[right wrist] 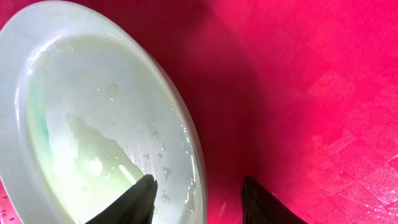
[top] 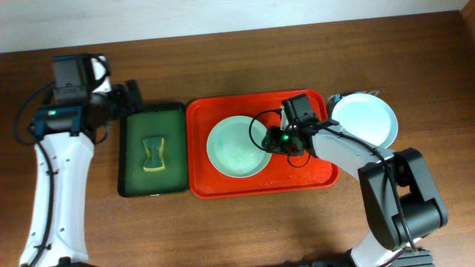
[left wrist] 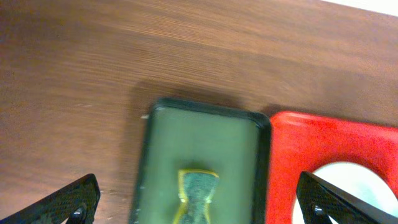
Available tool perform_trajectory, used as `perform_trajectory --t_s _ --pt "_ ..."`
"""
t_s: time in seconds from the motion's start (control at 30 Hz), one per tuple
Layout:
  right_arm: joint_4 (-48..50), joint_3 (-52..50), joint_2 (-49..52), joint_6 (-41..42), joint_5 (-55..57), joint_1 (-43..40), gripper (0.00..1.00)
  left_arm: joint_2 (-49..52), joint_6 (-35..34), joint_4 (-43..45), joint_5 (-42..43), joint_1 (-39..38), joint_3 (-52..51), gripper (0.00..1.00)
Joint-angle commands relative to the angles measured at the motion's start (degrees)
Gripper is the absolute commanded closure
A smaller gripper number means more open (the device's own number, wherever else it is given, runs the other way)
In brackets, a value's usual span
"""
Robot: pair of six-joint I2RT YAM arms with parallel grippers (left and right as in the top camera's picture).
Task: Clean dirty plates on tray and stack at the side
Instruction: 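Lift the pale green plate with right gripper and tilt it over black tray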
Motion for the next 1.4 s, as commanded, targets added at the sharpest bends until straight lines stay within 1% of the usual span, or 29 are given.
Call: perform_trajectory --t_s 0.0,0.07,0.17,0.2,0.33,0.37,0.43,0.47,0.6,0.7,0.87,1.0,1.07,1.2,1.37 --pt "-0.4 0.2 0.2 -0.4 1.4 0.3 0.54 -1.0 -2.0 -0.1 -2.3 2.5 0.8 0.01" --pt "-0.4 0.2 0.2 -0.4 1.4 0.3 0.56 -1.0 -2.0 -0.1 -2.3 2.5 0.8 0.01" --pt "-0.5 0.2 0.2 -0.4 2.7 0.3 0.7 -1.0 -2.0 -0.1 -2.3 2.5 0.8 0.01" --pt "-0.5 0.1 0.2 -0.7 3.0 0.3 0.73 -1.0 -2.0 -0.1 -2.3 2.5 0.8 0.01" --pt "-0.4 0.0 0.2 -0.8 4.0 0.3 0.73 -1.0 -2.0 -0.1 -2.3 2.5 0.8 0.01" --pt "-0.4 0.0 0.2 -0.8 4.0 0.3 0.75 -1.0 -2.0 -0.1 -2.3 2.5 0.8 0.01" --pt "-0.5 0.0 0.2 -0.8 4.0 0.3 0.92 -1.0 -2.0 -0.1 -2.3 2.5 0.8 0.01" --pt "-0.4 0.0 0.2 -0.8 4.0 0.3 0.96 -1.0 -2.0 -0.1 -2.3 2.5 0.8 0.01" --pt "-0.2 1.6 -0.4 0.5 3.4 -0.5 0.96 -1.0 -2.0 -0.1 -2.3 2.5 0.8 0.01" --pt "-6.8 8.0 -2.4 0.5 0.6 -1.6 0.96 -1.0 -2.0 -0.1 -2.3 2.5 0.8 0.01" --pt "-21.2 20.0 -2.6 0.3 -2.1 -1.5 0.96 -1.0 -2.0 -0.1 -2.3 2.5 0.8 0.01" --pt "-24.9 26.1 -2.6 0.6 -0.1 0.7 0.96 -1.0 -2.0 -0.1 -2.3 2.5 0.8 0.01" --pt "-25.1 27.8 -2.6 2.5 5.3 3.9 0.96 -1.0 -2.0 -0.1 -2.3 2.5 0.8 0.01" --pt "-23.1 28.1 -2.4 5.7 18.0 11.3 0.96 -1.0 -2.0 -0.1 -2.3 2.5 0.8 0.01" --pt "-18.1 28.1 -2.1 6.1 37.7 23.8 0.96 -1.0 -2.0 -0.1 -2.3 2.5 0.8 0.01"
